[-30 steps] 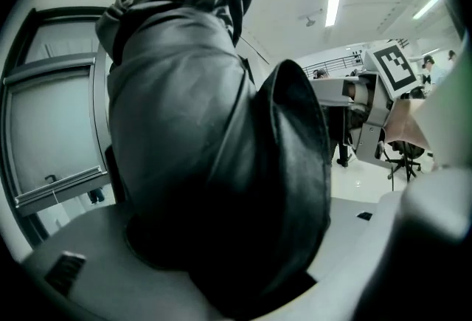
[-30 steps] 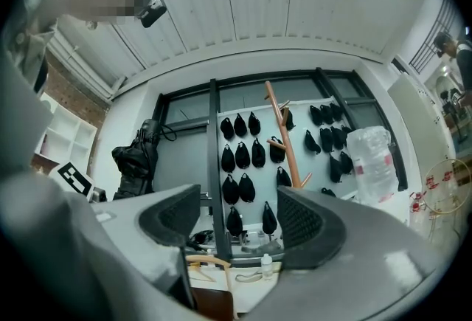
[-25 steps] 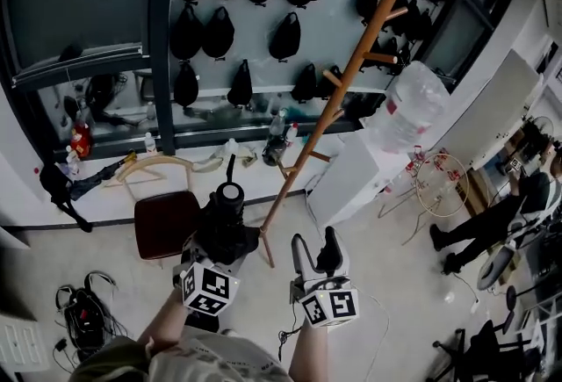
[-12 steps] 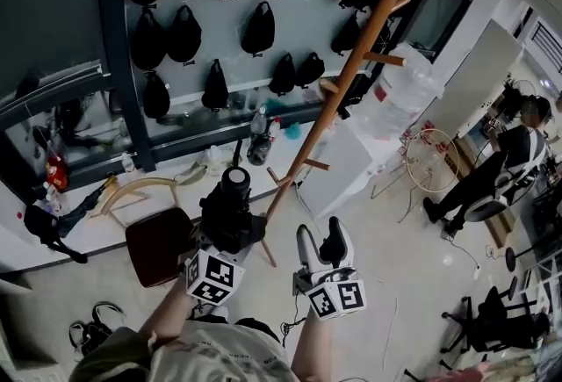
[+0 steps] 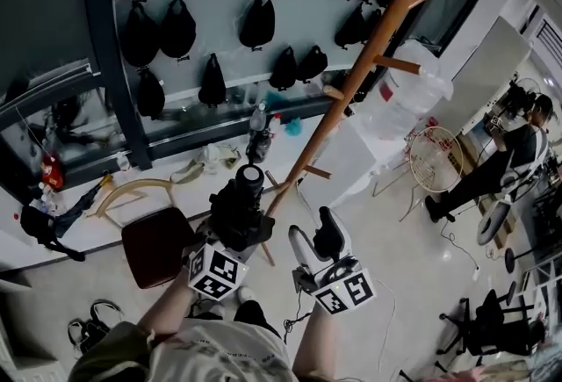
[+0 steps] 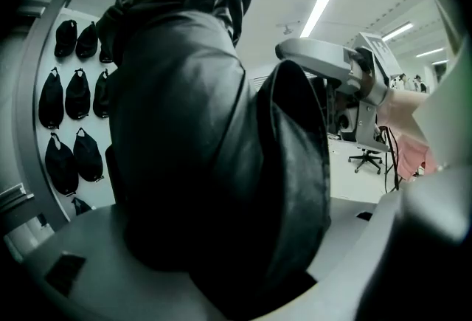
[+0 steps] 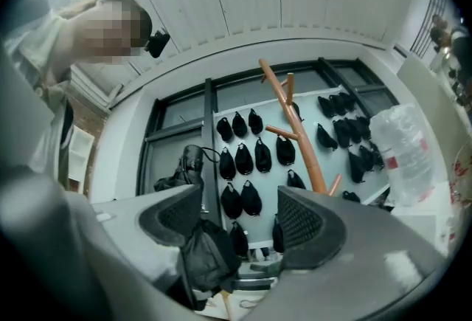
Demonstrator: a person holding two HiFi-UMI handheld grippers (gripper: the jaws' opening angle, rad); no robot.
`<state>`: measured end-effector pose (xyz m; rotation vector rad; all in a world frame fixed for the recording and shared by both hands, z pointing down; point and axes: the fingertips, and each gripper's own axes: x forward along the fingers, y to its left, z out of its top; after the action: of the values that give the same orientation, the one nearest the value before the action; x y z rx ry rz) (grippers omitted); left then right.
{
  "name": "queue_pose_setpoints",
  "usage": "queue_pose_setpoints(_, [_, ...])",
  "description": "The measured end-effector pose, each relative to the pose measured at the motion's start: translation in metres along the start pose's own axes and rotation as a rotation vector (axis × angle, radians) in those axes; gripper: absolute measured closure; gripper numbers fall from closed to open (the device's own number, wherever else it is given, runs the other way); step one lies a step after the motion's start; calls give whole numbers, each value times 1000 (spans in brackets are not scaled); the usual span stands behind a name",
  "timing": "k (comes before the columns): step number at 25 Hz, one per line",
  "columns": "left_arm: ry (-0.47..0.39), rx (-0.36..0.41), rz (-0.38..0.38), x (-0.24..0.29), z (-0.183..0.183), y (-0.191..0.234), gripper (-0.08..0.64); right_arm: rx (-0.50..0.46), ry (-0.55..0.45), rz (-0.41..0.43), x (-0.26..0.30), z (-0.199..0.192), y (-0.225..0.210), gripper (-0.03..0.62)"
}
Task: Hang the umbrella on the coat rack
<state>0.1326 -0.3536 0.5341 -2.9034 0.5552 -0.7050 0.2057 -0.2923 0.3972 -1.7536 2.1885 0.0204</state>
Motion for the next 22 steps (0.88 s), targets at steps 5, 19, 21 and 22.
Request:
queue_pose_setpoints(5, [-5, 24, -28, 26, 11, -6, 232, 44, 25, 219, 19, 4, 1, 273])
queue_pose_setpoints(19, [-60, 36, -106, 74, 52, -37, 232, 14, 175, 593, 54, 5, -4, 198])
queue_pose_setpoints(21, [-66, 32, -119, 77, 53, -42, 232, 26, 185, 623, 54, 1, -5, 198])
queue_pose_setpoints(22, [-69, 34, -125, 79, 54, -45, 232, 31, 188, 635, 54, 0, -6, 198])
